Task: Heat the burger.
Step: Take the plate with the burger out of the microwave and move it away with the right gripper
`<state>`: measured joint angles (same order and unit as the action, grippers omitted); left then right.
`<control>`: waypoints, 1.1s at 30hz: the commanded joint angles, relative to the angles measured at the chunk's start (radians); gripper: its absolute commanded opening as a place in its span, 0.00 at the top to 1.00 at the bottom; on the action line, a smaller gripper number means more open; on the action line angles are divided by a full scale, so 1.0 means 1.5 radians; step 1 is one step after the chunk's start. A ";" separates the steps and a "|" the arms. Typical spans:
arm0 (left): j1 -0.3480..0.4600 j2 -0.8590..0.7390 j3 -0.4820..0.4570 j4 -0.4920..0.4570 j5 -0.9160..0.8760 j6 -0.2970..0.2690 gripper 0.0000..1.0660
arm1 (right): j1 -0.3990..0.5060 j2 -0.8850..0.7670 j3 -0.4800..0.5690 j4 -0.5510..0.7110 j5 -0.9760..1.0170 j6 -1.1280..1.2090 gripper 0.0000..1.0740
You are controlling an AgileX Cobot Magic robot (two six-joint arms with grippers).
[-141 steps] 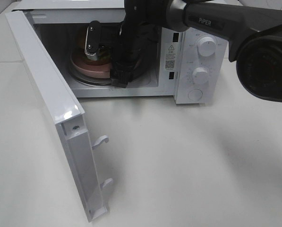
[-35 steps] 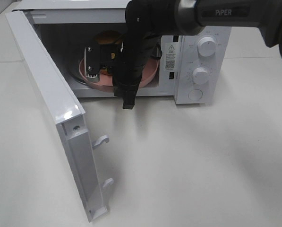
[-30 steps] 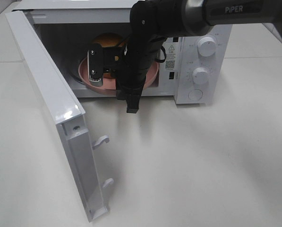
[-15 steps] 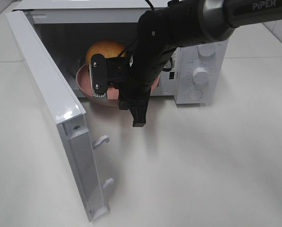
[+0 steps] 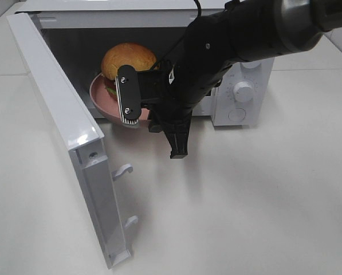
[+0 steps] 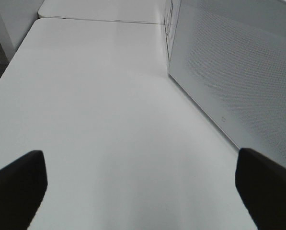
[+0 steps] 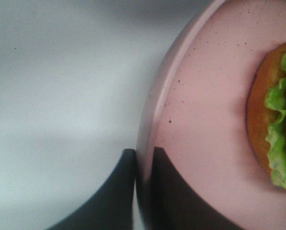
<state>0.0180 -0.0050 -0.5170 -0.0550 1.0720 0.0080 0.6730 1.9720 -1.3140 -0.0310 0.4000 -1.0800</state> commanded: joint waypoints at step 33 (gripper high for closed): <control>-0.003 -0.002 -0.001 0.000 0.000 -0.005 0.05 | -0.001 -0.304 0.277 -0.066 -0.022 0.022 1.00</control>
<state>0.0180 -0.0050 -0.5170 -0.0550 1.0720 0.0080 0.6850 1.5720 -0.9240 -0.0900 0.4170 -1.0930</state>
